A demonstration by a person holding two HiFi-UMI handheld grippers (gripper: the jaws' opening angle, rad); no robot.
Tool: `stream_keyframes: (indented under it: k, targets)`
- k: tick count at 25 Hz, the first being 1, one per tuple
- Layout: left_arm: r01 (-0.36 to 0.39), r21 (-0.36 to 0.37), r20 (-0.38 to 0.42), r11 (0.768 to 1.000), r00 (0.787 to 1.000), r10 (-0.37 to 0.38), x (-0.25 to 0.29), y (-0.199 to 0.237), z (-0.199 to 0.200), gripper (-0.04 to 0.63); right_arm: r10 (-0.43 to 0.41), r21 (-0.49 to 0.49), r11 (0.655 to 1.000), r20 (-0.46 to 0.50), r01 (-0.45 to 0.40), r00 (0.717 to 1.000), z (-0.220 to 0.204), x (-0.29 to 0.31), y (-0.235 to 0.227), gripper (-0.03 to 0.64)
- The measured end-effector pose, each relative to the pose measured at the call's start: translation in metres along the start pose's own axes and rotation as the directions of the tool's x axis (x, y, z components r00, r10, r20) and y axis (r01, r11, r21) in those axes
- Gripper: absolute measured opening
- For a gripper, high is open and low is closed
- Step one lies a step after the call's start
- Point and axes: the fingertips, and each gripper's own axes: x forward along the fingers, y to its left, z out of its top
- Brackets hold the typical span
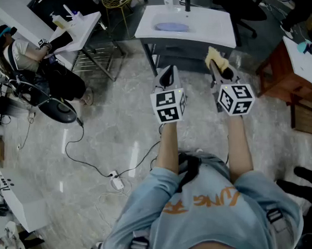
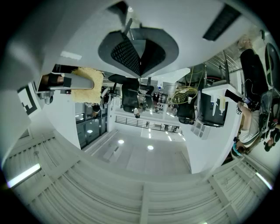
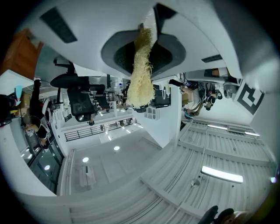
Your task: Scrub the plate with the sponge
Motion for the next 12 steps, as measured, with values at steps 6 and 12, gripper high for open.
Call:
stream_keyframes:
  k: [6, 12]
  targets:
    - [0.023, -0.012, -0.036, 1.000, 0.999, -0.023, -0.008, 0.046, -0.012, 0.000, -0.040, 0.026, 0.999, -0.016, 0.040, 0.999, -0.016, 0.018, 0.034, 0.037]
    - [0.051, -0.142, -0.097, 0.989, 0.993, -0.065, 0.014, 0.078, -0.033, 0.000, -0.089, -0.043, 0.995, -0.086, 0.085, 0.992, -0.033, 0.024, 0.032, 0.037]
